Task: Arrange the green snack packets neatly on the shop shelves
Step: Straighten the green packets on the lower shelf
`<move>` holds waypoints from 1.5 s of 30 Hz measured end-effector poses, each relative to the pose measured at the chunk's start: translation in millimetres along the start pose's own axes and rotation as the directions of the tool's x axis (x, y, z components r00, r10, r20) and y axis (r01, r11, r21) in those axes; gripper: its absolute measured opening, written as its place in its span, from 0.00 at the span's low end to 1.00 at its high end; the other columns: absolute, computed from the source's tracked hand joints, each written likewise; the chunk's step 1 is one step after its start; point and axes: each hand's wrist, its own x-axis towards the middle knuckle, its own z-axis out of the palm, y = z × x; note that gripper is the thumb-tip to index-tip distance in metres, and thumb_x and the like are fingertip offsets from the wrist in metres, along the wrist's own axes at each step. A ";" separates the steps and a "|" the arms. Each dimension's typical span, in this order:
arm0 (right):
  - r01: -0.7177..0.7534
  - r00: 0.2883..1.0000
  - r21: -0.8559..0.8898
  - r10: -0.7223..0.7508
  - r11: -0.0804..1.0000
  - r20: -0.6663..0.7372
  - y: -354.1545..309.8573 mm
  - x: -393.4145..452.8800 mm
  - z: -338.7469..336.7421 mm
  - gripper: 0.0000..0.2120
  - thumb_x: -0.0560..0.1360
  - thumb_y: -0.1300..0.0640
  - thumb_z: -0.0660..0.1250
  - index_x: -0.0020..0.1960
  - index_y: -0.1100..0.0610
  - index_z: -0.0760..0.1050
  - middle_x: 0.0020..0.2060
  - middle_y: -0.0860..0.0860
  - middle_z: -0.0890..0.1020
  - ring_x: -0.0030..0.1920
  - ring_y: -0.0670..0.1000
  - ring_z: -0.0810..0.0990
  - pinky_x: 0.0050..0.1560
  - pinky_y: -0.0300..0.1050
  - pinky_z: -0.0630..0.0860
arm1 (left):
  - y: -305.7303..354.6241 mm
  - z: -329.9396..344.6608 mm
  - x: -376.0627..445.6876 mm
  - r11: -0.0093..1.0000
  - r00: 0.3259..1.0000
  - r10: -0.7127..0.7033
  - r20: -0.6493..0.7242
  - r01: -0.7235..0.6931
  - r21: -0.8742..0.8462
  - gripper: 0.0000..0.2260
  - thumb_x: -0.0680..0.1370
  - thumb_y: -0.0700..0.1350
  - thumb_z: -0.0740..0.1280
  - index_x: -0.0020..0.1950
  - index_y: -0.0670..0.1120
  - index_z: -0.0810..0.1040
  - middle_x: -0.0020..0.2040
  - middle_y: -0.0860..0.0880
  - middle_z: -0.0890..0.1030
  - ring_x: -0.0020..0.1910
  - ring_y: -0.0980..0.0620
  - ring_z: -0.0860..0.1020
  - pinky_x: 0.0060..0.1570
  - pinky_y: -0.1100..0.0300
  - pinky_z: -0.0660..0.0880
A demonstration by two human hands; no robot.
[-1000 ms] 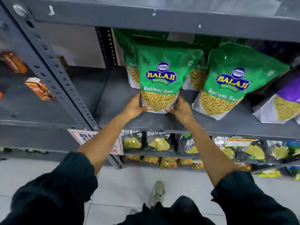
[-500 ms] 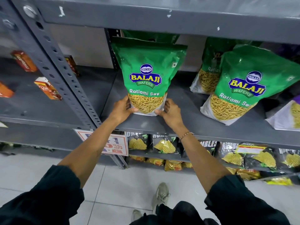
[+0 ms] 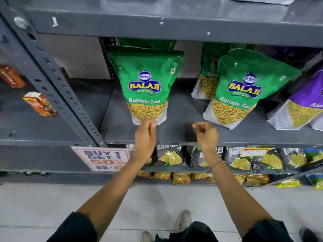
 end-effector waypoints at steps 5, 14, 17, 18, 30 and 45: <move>-0.117 0.968 0.044 0.123 0.992 -0.217 45.1 25.4 -73.4 0.10 0.73 0.57 0.69 0.45 0.64 0.73 0.38 0.59 0.78 0.38 0.53 0.74 0.42 0.43 0.67 | 32.3 72.9 22.2 0.998 0.952 0.048 0.302 -0.033 -0.055 0.15 0.76 0.40 0.64 0.63 0.40 0.71 0.55 0.42 0.79 0.51 0.50 0.77 0.52 0.57 0.73; 0.003 0.969 0.026 -0.009 1.000 0.249 76.6 102.3 -120.0 0.40 0.67 0.59 0.75 0.71 0.60 0.56 0.65 0.50 0.69 0.62 0.46 0.68 0.57 0.38 0.69 | 70.7 165.8 79.1 0.999 0.834 -0.038 0.550 0.030 0.023 0.55 0.66 0.47 0.77 0.75 0.41 0.38 0.79 0.42 0.44 0.77 0.45 0.47 0.75 0.51 0.52; -0.038 0.956 0.030 0.028 0.999 0.293 80.8 122.7 -117.9 0.39 0.60 0.55 0.79 0.66 0.57 0.64 0.64 0.54 0.75 0.62 0.54 0.75 0.62 0.57 0.74 | 77.3 176.2 79.8 0.995 0.807 -0.093 0.583 0.093 0.030 0.43 0.67 0.48 0.76 0.74 0.43 0.55 0.74 0.44 0.66 0.71 0.46 0.67 0.64 0.58 0.66; -0.041 0.951 0.047 0.025 0.998 0.309 86.4 129.5 -117.2 0.40 0.57 0.52 0.80 0.64 0.56 0.66 0.62 0.54 0.77 0.61 0.55 0.76 0.62 0.60 0.74 | 78.2 177.8 78.6 0.994 0.818 -0.102 0.566 0.097 0.039 0.37 0.67 0.49 0.76 0.70 0.43 0.62 0.69 0.44 0.72 0.67 0.46 0.72 0.61 0.58 0.69; 0.009 0.876 0.112 -0.062 0.994 0.478 73.8 143.1 -112.2 0.28 0.58 0.63 0.79 0.53 0.54 0.71 0.52 0.49 0.80 0.55 0.51 0.79 0.61 0.51 0.75 | 75.8 166.4 54.9 0.969 0.926 -0.247 0.287 0.244 0.047 0.27 0.64 0.45 0.78 0.59 0.42 0.74 0.56 0.44 0.82 0.54 0.49 0.80 0.56 0.57 0.75; -0.003 0.824 0.142 -0.078 0.990 0.561 67.5 137.8 -110.6 0.31 0.60 0.58 0.79 0.58 0.53 0.68 0.58 0.49 0.78 0.61 0.52 0.76 0.66 0.55 0.72 | 85.3 158.3 44.6 0.960 0.920 -0.281 0.272 0.264 0.096 0.28 0.66 0.43 0.77 0.63 0.41 0.71 0.59 0.42 0.81 0.55 0.49 0.79 0.53 0.63 0.71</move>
